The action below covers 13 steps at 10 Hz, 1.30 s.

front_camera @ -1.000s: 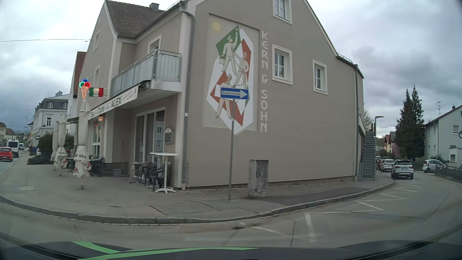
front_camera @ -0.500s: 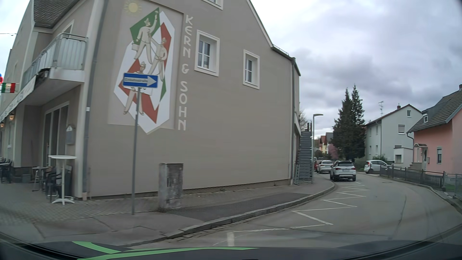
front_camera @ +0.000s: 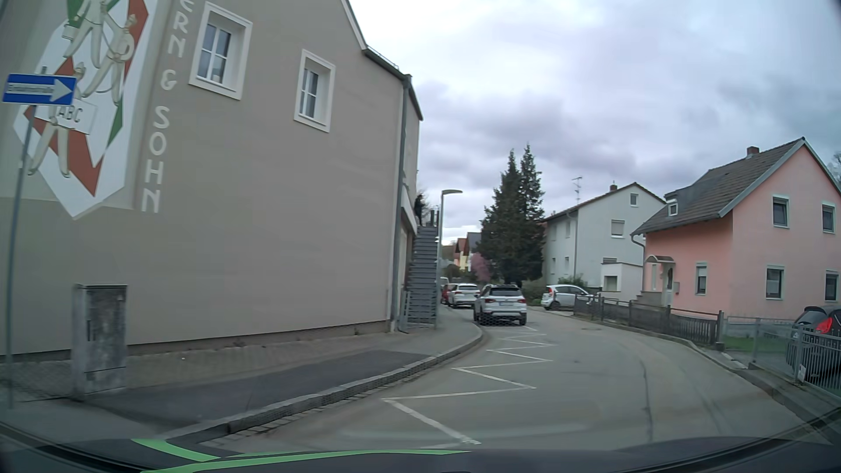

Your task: Follow the waypoints while adhering to traffic rules and regulations

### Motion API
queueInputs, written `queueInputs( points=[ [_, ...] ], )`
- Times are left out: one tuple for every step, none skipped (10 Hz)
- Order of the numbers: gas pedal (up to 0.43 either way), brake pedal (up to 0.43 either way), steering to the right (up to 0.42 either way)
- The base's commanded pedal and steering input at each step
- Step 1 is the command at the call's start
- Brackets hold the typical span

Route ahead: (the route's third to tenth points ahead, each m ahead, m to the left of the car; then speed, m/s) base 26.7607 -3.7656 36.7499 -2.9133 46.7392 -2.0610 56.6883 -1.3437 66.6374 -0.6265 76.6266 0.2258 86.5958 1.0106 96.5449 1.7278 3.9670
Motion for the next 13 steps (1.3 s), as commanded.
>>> queueInputs(
  points=[
    [0.138, 0.000, 0.435],
    [0.138, 0.000, 0.397],
    [0.138, 0.000, 0.352],
    [0.138, 0.000, 0.308],
    [0.138, 0.000, 0.258],
    [0.138, 0.000, 0.233],
    [0.138, 0.000, 0.202],
    [0.138, 0.000, 0.169],
    [0.138, 0.000, 0.147],
    [0.138, 0.000, 0.129],
    [0.138, 0.000, 0.107],
    [0.118, 0.000, 0.091],
    [0.079, 0.000, 0.071]
  ],
)
